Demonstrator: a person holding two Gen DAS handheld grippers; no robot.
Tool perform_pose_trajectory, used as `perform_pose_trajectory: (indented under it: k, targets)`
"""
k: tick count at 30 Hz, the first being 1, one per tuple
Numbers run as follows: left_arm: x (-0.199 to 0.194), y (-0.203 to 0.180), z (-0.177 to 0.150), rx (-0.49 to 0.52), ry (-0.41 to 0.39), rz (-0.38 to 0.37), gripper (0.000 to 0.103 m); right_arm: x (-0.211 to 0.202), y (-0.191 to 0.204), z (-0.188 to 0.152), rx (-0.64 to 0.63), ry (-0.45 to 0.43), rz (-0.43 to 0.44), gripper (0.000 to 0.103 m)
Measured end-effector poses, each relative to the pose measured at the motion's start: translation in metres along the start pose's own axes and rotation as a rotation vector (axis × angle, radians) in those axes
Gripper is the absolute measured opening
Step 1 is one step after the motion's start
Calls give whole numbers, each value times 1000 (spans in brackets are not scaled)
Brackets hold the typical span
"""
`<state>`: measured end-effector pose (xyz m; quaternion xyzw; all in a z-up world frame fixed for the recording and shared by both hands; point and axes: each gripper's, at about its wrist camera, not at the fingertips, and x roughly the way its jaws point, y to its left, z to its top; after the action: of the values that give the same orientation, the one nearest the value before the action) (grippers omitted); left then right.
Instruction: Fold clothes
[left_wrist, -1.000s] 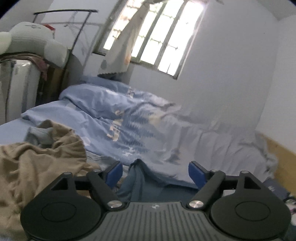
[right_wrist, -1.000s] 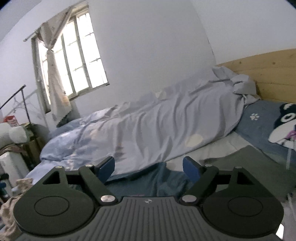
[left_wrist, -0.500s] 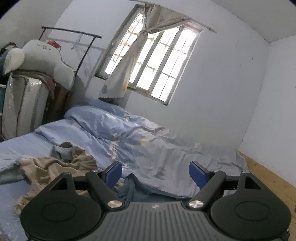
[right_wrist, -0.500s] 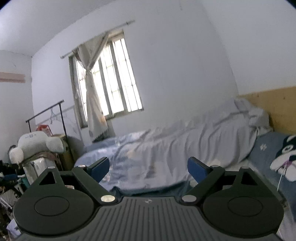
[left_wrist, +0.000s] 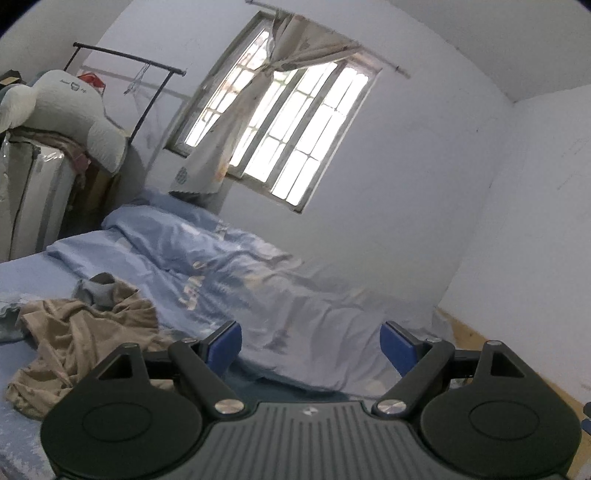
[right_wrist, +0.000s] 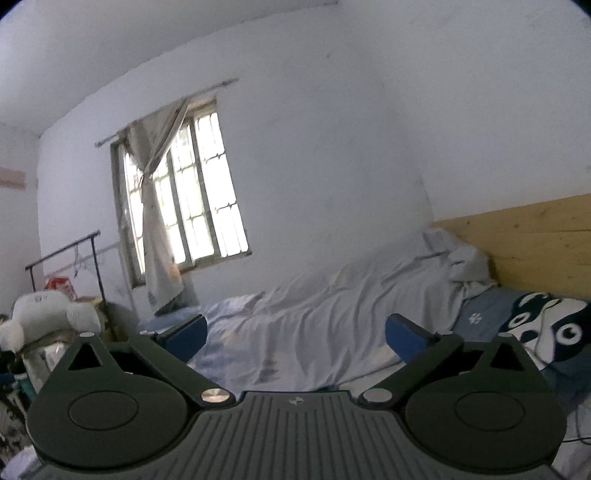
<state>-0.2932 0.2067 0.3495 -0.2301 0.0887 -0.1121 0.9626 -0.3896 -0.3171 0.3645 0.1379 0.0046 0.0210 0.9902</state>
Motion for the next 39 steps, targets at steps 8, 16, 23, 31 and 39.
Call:
perform_pose_trajectory:
  k: [8, 16, 23, 31, 39]
  targets:
    - [5, -25, -9, 57, 34, -35, 84, -20, -17, 11, 28, -26, -24, 103]
    - [33, -27, -35, 53, 106, -15, 84, 26, -12, -26, 46, 89, 15, 103]
    - [65, -25, -55, 56, 159, 6, 84, 68, -2, -58, 18, 163, 55, 103]
    - [117, -36, -81, 52, 240, -14, 84, 116, -24, -95, 75, 220, 19, 103]
    - [183, -67, -124, 92, 331, -60, 84, 180, -72, -108, 178, 123, -73, 103]
